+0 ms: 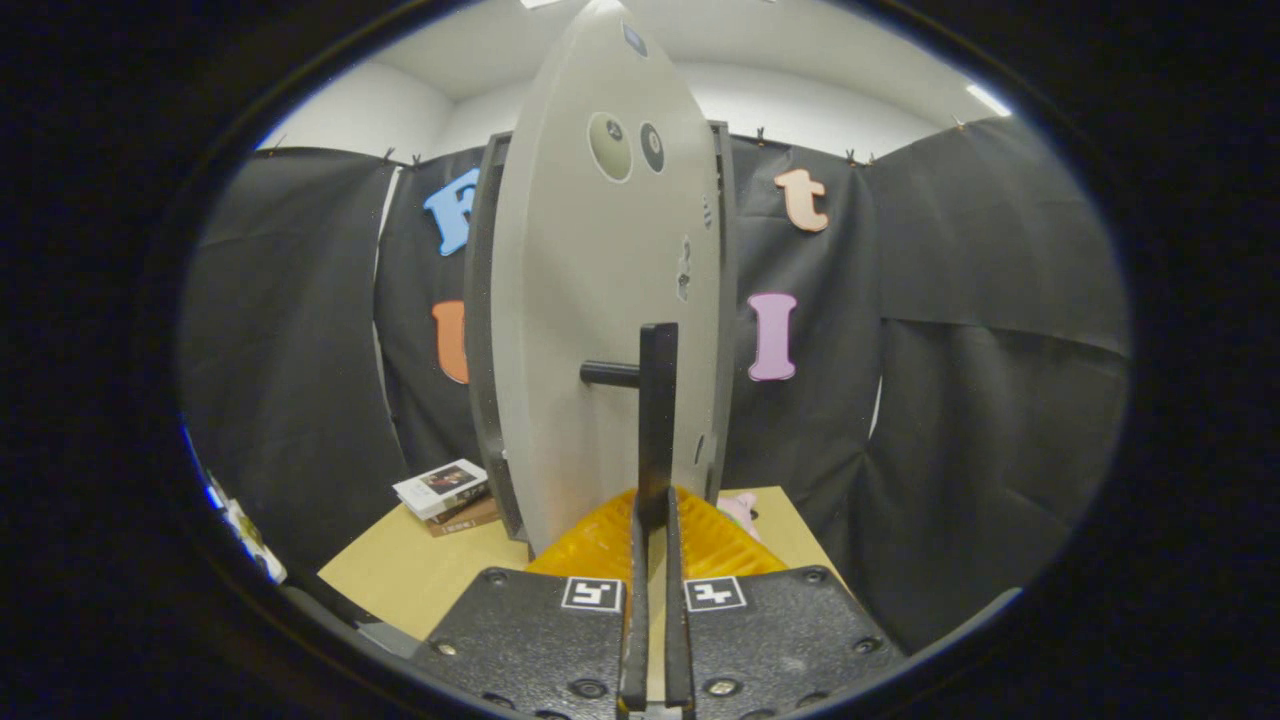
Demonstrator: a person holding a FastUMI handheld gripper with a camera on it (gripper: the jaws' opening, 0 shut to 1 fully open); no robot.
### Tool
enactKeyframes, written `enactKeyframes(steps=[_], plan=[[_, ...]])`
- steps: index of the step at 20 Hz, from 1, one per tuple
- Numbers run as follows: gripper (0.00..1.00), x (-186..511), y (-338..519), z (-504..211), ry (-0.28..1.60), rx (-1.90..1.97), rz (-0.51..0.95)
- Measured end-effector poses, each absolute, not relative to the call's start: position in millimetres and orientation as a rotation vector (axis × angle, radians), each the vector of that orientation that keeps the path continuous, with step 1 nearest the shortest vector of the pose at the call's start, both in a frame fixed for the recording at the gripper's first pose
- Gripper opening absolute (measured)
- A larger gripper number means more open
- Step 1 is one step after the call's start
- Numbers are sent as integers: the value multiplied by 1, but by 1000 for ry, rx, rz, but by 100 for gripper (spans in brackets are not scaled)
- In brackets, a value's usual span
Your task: Open the shoe cabinet door, grab the shoes and put them into the shoe cabinet, then close the shoe cabinet door.
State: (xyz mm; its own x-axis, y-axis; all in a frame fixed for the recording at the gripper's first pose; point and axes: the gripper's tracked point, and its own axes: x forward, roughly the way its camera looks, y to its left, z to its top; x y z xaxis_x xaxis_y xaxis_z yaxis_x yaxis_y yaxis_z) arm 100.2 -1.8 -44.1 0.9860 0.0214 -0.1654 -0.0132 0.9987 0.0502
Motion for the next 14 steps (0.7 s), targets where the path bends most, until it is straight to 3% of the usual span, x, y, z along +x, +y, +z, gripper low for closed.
enactKeyframes(steps=[8, 14], plan=[[4, 97, -75, -48, 162, 26, -85], [4, 96, -97, -52, 171, 123, -57]])
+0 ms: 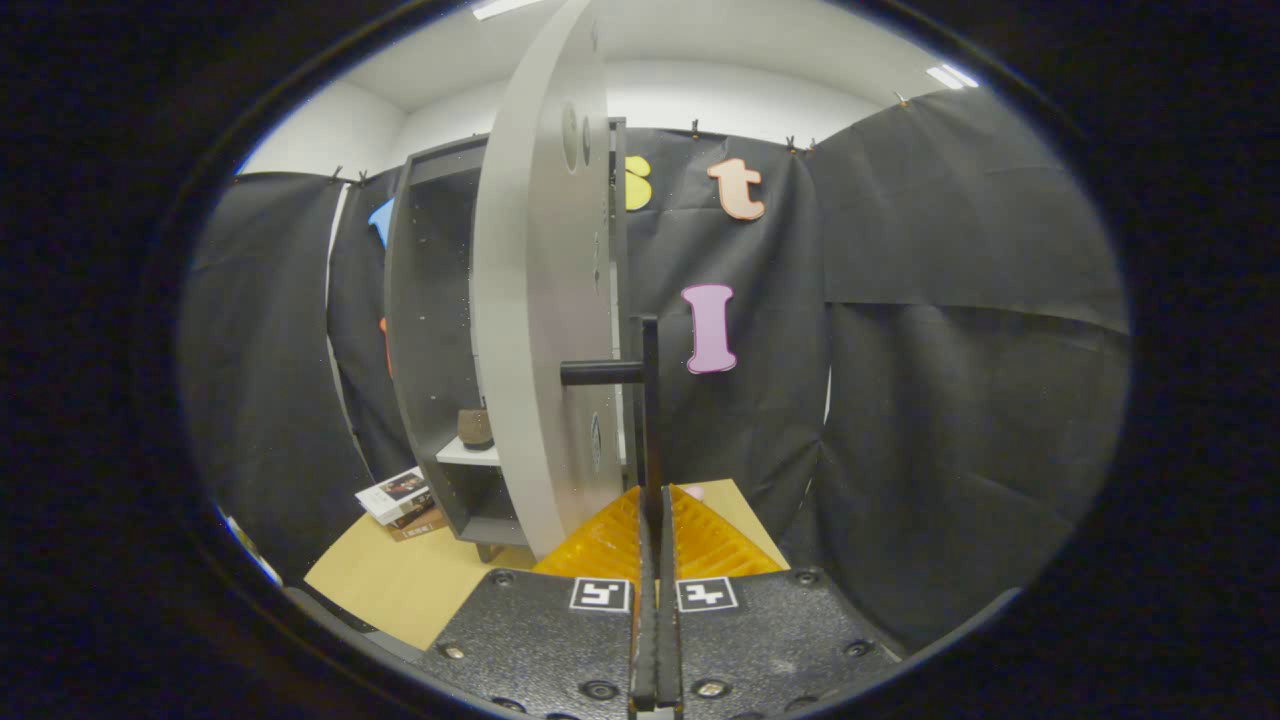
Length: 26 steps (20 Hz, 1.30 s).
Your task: Open the shoe cabinet door, grab the shoes and put them into the shoe cabinet, then close the shoe cabinet door.
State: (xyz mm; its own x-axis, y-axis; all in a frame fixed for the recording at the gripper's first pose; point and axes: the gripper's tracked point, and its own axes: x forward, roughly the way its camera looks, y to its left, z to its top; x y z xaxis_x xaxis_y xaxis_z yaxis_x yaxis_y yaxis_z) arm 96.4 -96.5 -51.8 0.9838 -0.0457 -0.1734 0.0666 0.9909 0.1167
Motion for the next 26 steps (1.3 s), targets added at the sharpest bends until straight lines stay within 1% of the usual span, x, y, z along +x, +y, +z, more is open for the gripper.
enactKeyframes(steps=[4, 7, 14, 16, 21, 23, 26], plan=[[4, 94, -108, -55, 176, 129, -52], [4, 88, -118, -55, 178, 149, -82], [4, 32, -110, -78, 196, 109, -144], [26, 22, -98, -92, 211, 105, -151], [80, 8, -41, -143, 299, 94, -69], [83, 8, -24, -163, 312, 92, -74], [85, 17, 14, -194, 322, 66, -40]])
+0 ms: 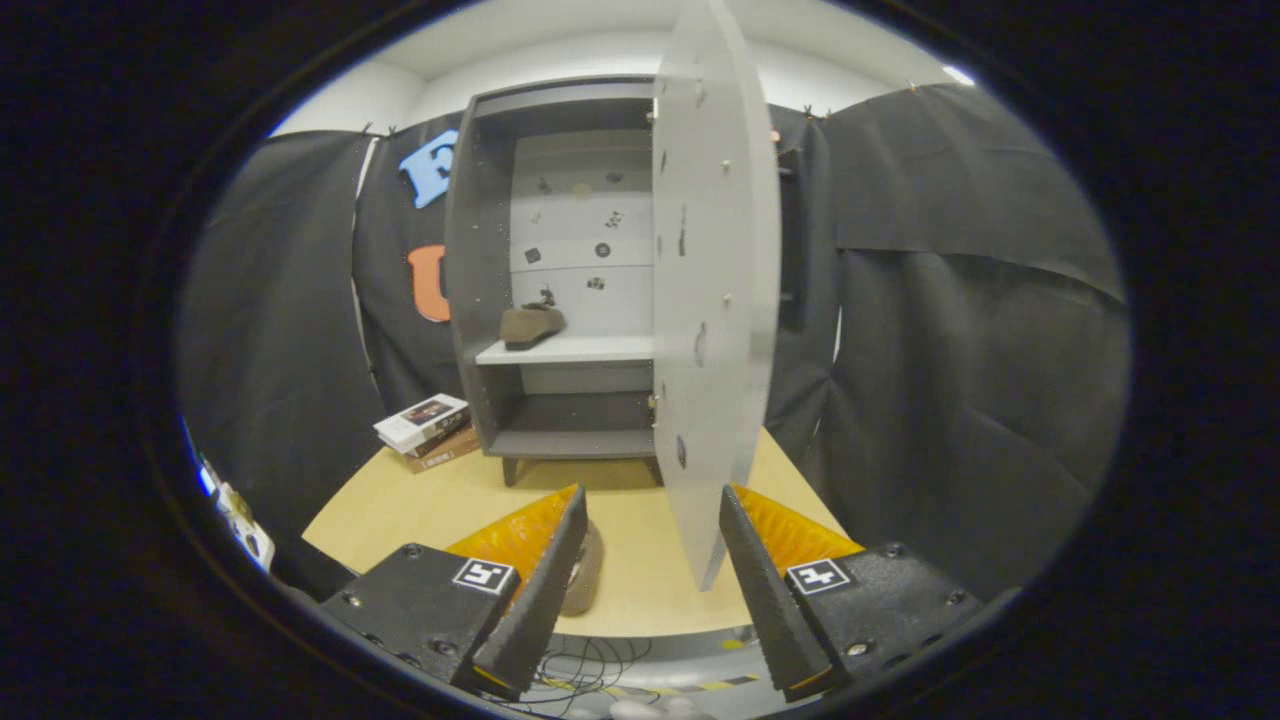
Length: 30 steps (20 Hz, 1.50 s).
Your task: Open the shoe cabinet door, grab the shoes and put them into the shoe cabinet, then close the shoe cabinet door.
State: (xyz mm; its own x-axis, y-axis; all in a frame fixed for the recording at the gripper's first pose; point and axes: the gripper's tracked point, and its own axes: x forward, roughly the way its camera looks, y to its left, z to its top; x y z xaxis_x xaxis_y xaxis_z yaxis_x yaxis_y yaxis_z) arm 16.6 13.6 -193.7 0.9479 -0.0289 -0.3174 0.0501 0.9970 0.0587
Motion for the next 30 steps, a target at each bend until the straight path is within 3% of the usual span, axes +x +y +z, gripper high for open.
enactKeyframes(steps=[13, 22, 28, 30], plan=[[85, 95, 139, -357, 596, 133, 166], [85, 175, 152, -460, 794, 243, 126], [83, 225, 161, -480, 844, 268, 132], [78, 235, 161, -483, 856, 259, 132]])
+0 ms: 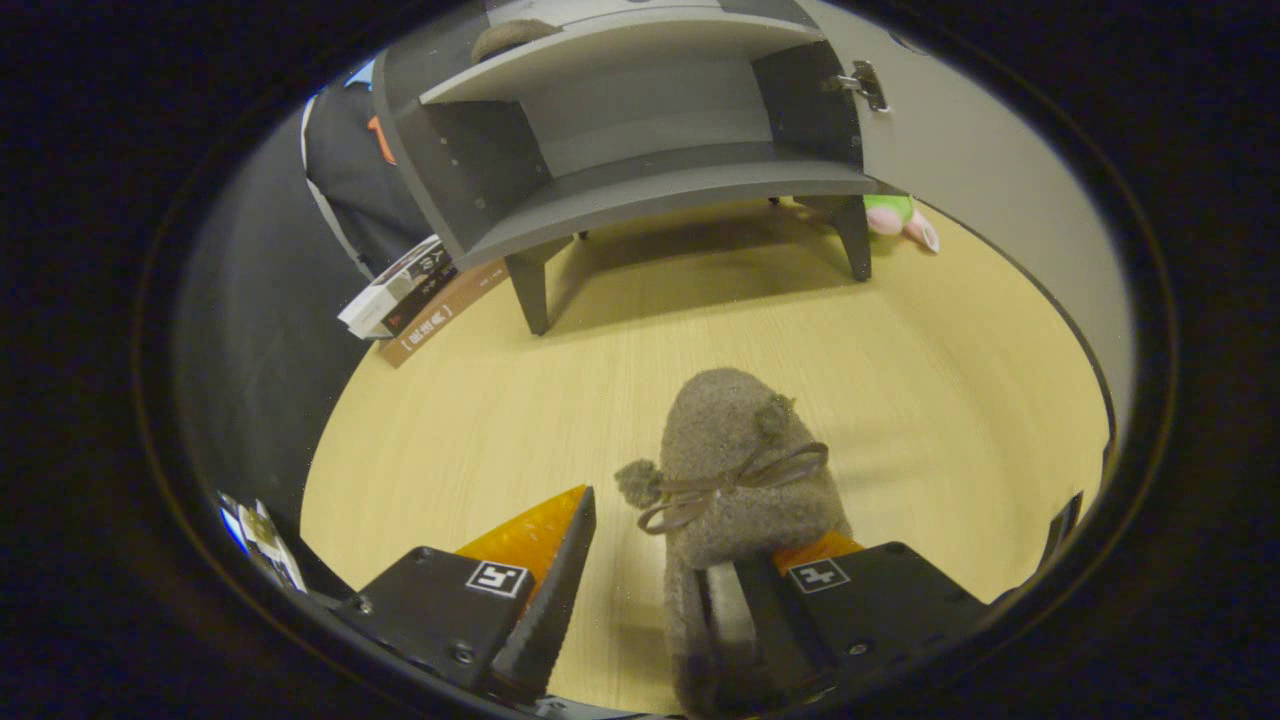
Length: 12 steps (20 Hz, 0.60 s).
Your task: Open the shoe cabinet door, grab the shoes and put them into the shoe cabinet, then close the shoe cabinet door.
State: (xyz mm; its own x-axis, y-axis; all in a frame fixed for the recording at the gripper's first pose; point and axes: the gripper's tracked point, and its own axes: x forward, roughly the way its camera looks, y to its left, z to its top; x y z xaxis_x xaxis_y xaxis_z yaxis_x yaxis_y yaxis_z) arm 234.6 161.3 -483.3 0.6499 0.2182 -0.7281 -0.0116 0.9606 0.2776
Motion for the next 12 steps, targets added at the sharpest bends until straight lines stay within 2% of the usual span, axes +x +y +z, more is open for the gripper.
enactKeyframes(steps=[2, 6, 7, 12], plan=[[70, 237, 162, -489, 883, 249, 142], [13, 236, 155, -491, 933, 267, 160], [9, 237, 155, -485, 931, 272, 172], [7, 241, 151, -419, 850, 235, 218]])
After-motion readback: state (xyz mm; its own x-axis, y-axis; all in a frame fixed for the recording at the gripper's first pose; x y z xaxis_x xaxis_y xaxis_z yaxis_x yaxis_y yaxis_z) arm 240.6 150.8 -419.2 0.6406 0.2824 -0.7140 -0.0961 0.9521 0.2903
